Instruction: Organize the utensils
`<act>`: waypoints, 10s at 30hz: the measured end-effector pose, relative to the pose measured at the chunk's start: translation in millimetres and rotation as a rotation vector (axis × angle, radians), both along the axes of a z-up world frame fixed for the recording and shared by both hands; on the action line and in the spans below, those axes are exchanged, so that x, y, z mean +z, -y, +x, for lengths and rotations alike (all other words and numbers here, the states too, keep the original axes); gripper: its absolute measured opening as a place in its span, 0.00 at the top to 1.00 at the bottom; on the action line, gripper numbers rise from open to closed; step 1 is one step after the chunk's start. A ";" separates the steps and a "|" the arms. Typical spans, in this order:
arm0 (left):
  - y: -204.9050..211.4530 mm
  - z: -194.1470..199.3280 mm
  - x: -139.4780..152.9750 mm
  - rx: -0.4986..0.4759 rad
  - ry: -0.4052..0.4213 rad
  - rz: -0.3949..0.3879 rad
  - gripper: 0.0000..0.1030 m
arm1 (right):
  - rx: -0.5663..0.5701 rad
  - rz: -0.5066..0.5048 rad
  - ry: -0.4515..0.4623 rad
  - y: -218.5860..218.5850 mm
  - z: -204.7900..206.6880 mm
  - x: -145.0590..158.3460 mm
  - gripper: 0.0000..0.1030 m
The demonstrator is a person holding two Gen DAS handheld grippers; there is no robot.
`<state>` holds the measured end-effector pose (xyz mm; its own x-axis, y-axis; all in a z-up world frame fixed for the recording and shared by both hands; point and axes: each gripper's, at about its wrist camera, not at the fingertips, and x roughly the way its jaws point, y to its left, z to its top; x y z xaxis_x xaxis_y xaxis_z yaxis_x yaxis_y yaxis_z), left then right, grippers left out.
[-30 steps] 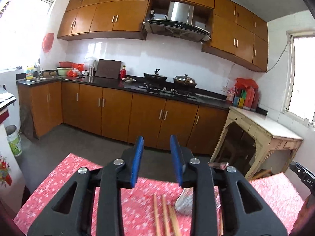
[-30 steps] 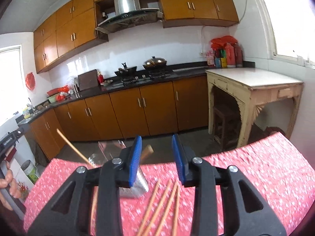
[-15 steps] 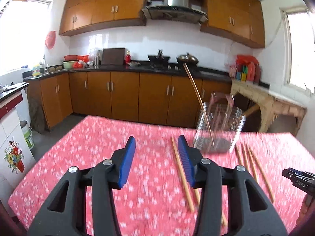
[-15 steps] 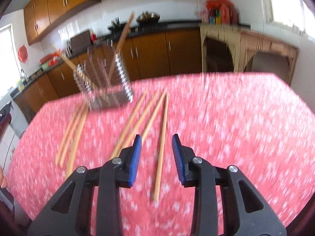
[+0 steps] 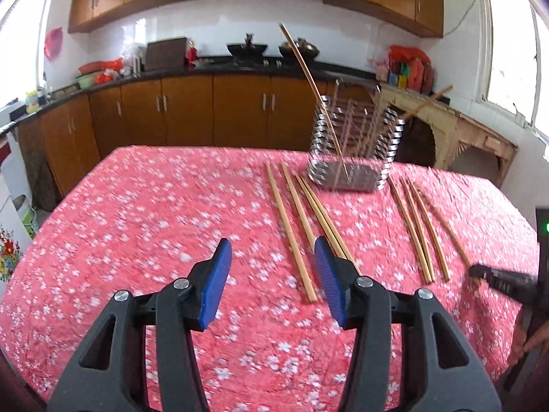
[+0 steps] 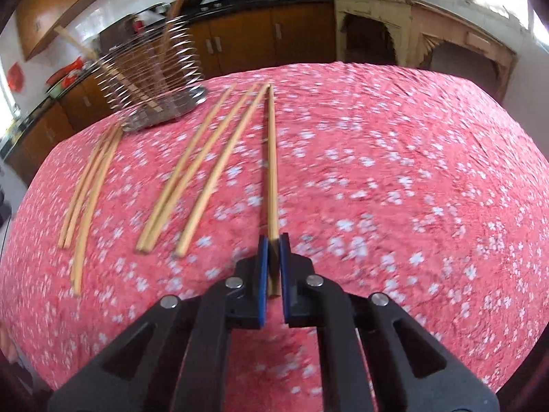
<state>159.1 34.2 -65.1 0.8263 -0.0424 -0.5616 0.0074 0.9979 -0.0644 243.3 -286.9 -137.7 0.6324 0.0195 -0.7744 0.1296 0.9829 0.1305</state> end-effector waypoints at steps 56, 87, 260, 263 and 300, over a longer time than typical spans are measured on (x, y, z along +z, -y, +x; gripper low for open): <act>-21.6 53.6 -50.8 -0.002 -0.284 0.067 0.74 | -0.113 -0.004 0.020 40.1 17.4 -0.6 0.92; -24.6 43.6 -49.0 0.032 -0.283 0.074 0.93 | -0.102 -0.051 0.015 30.2 12.1 -2.4 0.93; 1.0 66.4 -49.0 0.093 -0.287 0.042 0.93 | -0.188 0.086 0.006 42.1 37.3 -3.4 0.93; -15.4 74.6 -49.2 0.076 -0.290 0.058 0.93 | -0.206 0.090 0.004 51.1 39.3 -4.2 0.93; -22.7 67.0 -49.3 0.018 -0.282 0.099 0.64 | -0.171 -0.067 0.009 35.7 31.7 -3.3 0.93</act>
<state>226.1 56.9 -114.4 0.6373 0.0377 -0.7697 -0.0151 0.9992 0.0364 275.0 -322.7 -141.0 0.6289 -0.1403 -0.7647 0.2944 0.9533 0.0672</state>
